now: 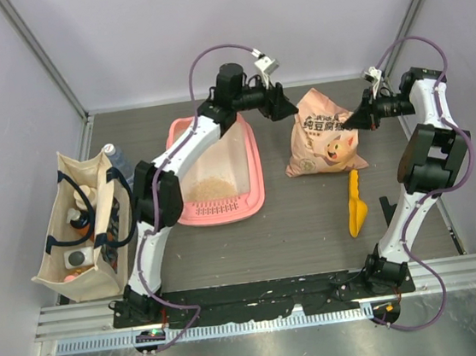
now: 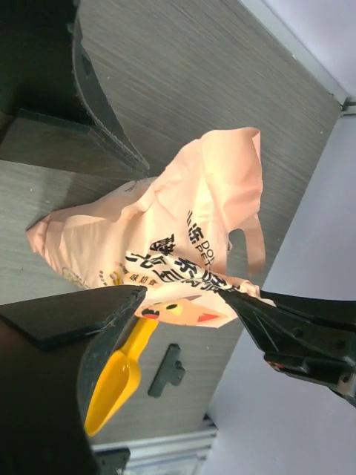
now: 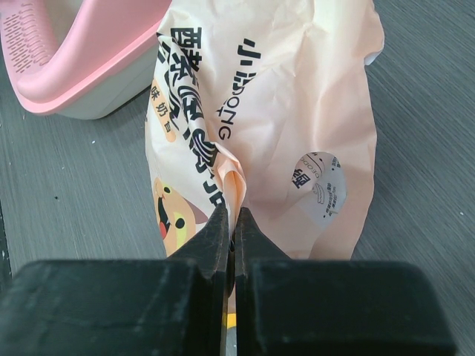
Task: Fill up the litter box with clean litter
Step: Close the cat litter bag at the center of the board.
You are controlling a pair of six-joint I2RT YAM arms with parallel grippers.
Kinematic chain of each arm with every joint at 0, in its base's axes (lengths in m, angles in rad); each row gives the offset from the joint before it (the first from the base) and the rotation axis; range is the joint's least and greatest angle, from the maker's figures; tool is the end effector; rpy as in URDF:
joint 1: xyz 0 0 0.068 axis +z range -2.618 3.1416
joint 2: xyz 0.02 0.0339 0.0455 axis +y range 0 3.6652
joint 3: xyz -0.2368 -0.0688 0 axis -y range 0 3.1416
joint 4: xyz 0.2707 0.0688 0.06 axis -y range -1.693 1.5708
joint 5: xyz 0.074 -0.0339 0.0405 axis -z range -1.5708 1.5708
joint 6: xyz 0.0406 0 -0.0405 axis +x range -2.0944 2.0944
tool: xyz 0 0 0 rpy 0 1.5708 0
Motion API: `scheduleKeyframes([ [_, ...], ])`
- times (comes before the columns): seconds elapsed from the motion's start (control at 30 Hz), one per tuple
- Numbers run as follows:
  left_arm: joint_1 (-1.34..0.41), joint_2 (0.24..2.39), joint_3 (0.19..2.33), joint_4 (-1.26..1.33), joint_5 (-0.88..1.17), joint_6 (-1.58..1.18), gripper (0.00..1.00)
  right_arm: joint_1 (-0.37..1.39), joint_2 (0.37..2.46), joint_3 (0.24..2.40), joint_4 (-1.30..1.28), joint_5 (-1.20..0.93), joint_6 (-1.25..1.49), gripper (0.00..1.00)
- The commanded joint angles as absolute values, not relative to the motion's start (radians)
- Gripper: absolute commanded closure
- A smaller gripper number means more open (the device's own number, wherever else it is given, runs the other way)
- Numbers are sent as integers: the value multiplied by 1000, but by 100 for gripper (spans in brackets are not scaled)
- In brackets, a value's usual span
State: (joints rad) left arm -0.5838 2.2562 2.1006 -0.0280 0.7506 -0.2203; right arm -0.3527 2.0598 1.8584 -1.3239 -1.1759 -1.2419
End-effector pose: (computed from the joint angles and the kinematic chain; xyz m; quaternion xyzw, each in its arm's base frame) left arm 0.4424 -0.3255 0.2952 0.3598 0.6613 -0.4921 0.4371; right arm 0.4001 -0.1073 0.2377 -0.3692 0.7456 0.3739 0.4100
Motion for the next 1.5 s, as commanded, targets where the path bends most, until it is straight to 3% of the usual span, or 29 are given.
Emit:
scheduleKeyframes([
  [0.0, -610, 2313, 2143, -130, 666, -32, 39, -339, 1980, 1884, -1503, -1309, -1206, 99],
  [0.27, -627, 2439, 2285, -95, 644, -130, 27, -336, 1957, 1850, -1503, -1301, -1215, 98],
  [0.33, -627, 2459, 2292, -71, 692, -172, 32, -333, 1954, 1842, -1503, -1299, -1218, 99],
  [0.37, -626, 2460, 2281, -33, 712, -230, 39, -333, 1954, 1839, -1503, -1298, -1218, 99],
  [0.4, -623, 2456, 2272, -6, 748, -268, 55, -331, 1954, 1841, -1502, -1298, -1218, 99],
  [0.53, -618, 2406, 2160, 124, 905, -419, 77, -333, 1956, 1848, -1503, -1293, -1206, 98],
  [0.57, -617, 2393, 2137, 173, 919, -440, 90, -333, 1956, 1848, -1503, -1293, -1204, 99],
  [0.63, -614, 2361, 2105, 198, 928, -471, 99, -333, 1959, 1850, -1503, -1296, -1203, 98],
  [1.03, -560, 2197, 1890, 117, 891, -483, 100, -357, 2034, 1927, -1503, -1361, -1123, 99],
  [1.07, -560, 2188, 1876, 98, 893, -476, 96, -357, 2031, 1924, -1502, -1362, -1124, 99],
  [1.17, -552, 2125, 1835, 46, 859, -363, 51, -356, 2028, 1899, -1502, -1359, -1126, 99],
  [1.23, -555, 2071, 1856, 3, 818, -219, 40, -356, 2026, 1881, -1503, -1356, -1127, 98],
  [1.27, -561, 2060, 1876, -82, 805, -74, 29, -356, 2025, 1876, -1503, -1358, -1129, 98],
  [1.47, -615, 2127, 2130, -462, 816, 623, 16, -336, 1994, 1842, -1503, -1362, -1153, 99],
])
